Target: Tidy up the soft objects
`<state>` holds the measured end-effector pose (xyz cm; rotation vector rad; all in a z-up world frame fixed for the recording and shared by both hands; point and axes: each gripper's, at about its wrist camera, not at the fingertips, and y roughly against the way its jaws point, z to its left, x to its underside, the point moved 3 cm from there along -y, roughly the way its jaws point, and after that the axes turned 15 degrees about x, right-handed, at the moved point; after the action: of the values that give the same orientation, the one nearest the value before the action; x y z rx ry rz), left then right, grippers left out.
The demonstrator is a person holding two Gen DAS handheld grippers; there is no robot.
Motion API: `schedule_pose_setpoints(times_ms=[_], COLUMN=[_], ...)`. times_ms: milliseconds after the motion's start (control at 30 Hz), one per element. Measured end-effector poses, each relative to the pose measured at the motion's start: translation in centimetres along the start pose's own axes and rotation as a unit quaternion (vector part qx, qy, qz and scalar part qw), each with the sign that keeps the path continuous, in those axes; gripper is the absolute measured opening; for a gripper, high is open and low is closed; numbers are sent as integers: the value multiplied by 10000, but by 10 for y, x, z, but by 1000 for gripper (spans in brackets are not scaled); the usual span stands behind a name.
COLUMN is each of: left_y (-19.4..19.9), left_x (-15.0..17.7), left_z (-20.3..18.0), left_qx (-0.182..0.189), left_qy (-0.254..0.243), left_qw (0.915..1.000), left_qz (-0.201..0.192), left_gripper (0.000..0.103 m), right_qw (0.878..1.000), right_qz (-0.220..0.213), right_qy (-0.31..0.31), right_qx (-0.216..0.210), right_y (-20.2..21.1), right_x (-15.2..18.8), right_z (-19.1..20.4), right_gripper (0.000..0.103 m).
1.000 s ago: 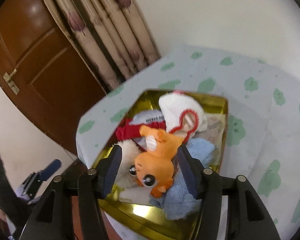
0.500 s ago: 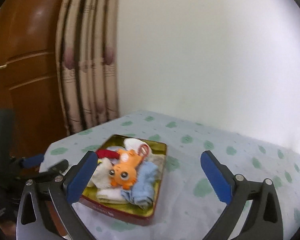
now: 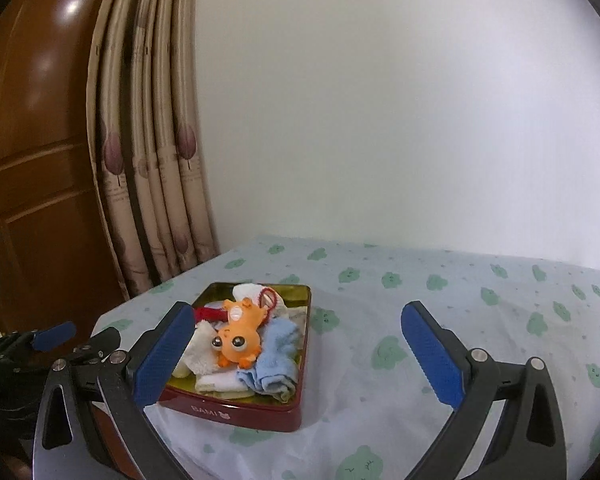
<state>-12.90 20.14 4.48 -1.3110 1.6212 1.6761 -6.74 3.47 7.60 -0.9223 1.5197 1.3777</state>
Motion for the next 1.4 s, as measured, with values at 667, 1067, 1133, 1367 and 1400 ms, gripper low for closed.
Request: schedule_pose_setpoints(times_ms=[667, 1067, 1133, 1367, 1400], left_y=[8, 7, 6, 6, 5], left_x=[0, 1, 2, 3, 3], left_z=[-18, -22, -23, -23, -22], left_qx=[188, 290, 288, 269, 274], left_qy=[-432, -482, -518, -459, -441], left_qw=[9986, 9982, 9981, 9984, 9985], left_qz=[-227, -215, -182, -187, -170], left_gripper=[63, 64, 64, 65, 66], right_qw=[9989, 9995, 9994, 9994, 9994], right_qz=[-125, -53, -58, -45, -40], right_qy=[293, 204, 213, 221, 235], right_qx=[349, 250, 253, 258, 263], right_y=[16, 15, 15, 14, 13], right_x=[10, 13, 13, 12, 13], right_z=[7, 7, 7, 5, 5], right_gripper=[102, 102, 102, 102, 102])
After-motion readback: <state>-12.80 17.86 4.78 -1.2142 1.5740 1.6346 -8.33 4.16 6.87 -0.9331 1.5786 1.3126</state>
